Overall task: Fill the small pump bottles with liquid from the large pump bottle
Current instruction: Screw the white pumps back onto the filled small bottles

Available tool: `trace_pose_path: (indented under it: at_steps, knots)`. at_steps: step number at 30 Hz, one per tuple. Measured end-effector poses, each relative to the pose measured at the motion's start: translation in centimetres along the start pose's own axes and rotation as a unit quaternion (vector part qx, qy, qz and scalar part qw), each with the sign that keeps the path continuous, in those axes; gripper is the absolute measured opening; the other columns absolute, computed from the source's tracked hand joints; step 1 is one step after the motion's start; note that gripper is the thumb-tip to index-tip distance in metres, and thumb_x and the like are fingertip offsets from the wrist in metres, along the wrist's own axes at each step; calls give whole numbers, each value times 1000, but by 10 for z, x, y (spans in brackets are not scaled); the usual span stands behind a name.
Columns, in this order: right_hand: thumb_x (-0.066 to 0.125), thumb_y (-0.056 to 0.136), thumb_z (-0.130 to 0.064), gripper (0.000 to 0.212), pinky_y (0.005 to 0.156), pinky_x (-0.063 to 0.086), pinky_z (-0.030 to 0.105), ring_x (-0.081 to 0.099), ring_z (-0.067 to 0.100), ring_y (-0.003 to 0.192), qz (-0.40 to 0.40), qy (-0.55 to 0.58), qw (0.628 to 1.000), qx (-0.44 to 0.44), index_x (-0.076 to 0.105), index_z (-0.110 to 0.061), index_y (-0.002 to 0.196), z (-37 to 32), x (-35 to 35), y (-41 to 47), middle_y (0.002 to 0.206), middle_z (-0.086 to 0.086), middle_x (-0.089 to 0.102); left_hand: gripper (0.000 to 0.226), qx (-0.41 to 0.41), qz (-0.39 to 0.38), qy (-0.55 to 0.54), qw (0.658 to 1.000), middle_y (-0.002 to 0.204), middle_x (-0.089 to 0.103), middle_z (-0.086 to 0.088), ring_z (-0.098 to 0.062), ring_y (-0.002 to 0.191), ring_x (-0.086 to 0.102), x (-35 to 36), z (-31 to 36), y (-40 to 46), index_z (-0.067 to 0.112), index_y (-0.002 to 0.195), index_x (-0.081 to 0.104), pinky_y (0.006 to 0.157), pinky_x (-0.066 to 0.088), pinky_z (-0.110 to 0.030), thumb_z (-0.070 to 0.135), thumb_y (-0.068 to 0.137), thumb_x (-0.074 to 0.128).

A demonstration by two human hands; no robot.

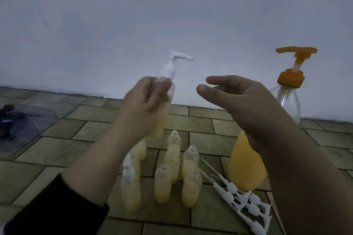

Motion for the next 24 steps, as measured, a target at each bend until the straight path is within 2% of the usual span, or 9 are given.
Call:
trace_pose_path:
  at_steps: [4, 7, 10, 13, 15, 16, 19, 21, 24]
  knots:
    - [71, 73, -30, 28, 45, 37, -2, 57, -20, 67, 62, 17, 998, 17, 66, -27, 101, 28, -21, -22, 79, -13, 67, 39, -60, -9, 54, 997, 96, 62, 6, -16, 88, 60, -15, -16, 32, 19, 101, 55, 75, 50, -37, 55, 86, 49]
    - [71, 68, -26, 28, 51, 43, 5, 60, -12, 69, 83, 31, 995, 52, 68, -26, 96, 51, -30, -42, 78, -16, 69, 31, -95, -76, 138, 983, 96, 60, 4, -16, 84, 59, -8, -28, 38, 23, 102, 51, 71, 50, -35, 50, 88, 53]
    - [69, 58, -28, 34, 66, 40, 16, 63, -6, 70, 111, 66, 988, 85, 70, -23, 92, 69, -41, -58, 80, -10, 71, 28, -140, -126, 199, 962, 96, 62, 1, -22, 82, 61, 6, -40, 30, 20, 99, 52, 71, 52, -37, 46, 89, 55]
    - [70, 56, -23, 36, 70, 40, 20, 66, 0, 73, 126, 88, 983, 103, 71, -20, 92, 84, -51, -69, 82, -4, 72, 35, -213, -146, 176, 950, 113, 57, -2, -27, 97, 59, 16, -44, 20, 23, 121, 49, 88, 52, -46, 38, 90, 57]
    - [77, 53, -29, 39, 71, 43, 22, 68, 9, 79, 132, 100, 981, 101, 73, -19, 90, 92, -56, -76, 81, 1, 72, 46, -254, -154, 153, 943, 117, 52, -5, -27, 100, 57, 22, -45, 19, 26, 134, 42, 89, 52, -46, 29, 91, 58]
    - [82, 46, -39, 48, 69, 45, 22, 68, 11, 79, 131, 98, 982, 97, 74, -20, 90, 96, -58, -78, 81, 2, 72, 42, -265, -163, 154, 938, 111, 52, -4, -26, 95, 58, 24, -46, 19, 27, 130, 43, 87, 53, -46, 24, 91, 58]
    - [86, 27, -56, 71, 70, 48, 24, 69, 15, 81, 124, 92, 983, 98, 74, -26, 90, 104, -59, -84, 81, 4, 72, 17, -284, -187, 173, 924, 83, 50, 0, -15, 73, 52, 28, -48, 18, 29, 93, 50, 85, 52, -40, 13, 92, 55]
    - [87, 25, -58, 73, 73, 45, 25, 69, 15, 81, 111, 84, 985, 98, 74, -26, 90, 110, -59, -86, 81, 5, 73, 23, -286, -200, 204, 915, 78, 52, 0, -9, 69, 50, 29, -46, 17, 28, 78, 52, 102, 41, -40, 10, 93, 53]
    - [81, 58, -22, 29, 71, 45, 26, 68, 20, 83, 107, 79, 982, 135, 74, -19, 85, 120, -56, -87, 78, 3, 72, 19, -290, -234, 259, 891, 76, 53, 1, -4, 69, 49, 31, -45, 17, 17, 79, 57, 114, 25, -40, 9, 94, 50]
Point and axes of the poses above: each hand's wrist, its own y-axis towards the middle knuckle, its own x-axis out of the palm, z = x × y, the point moved 1 cm from there along y, towards the middle knuckle
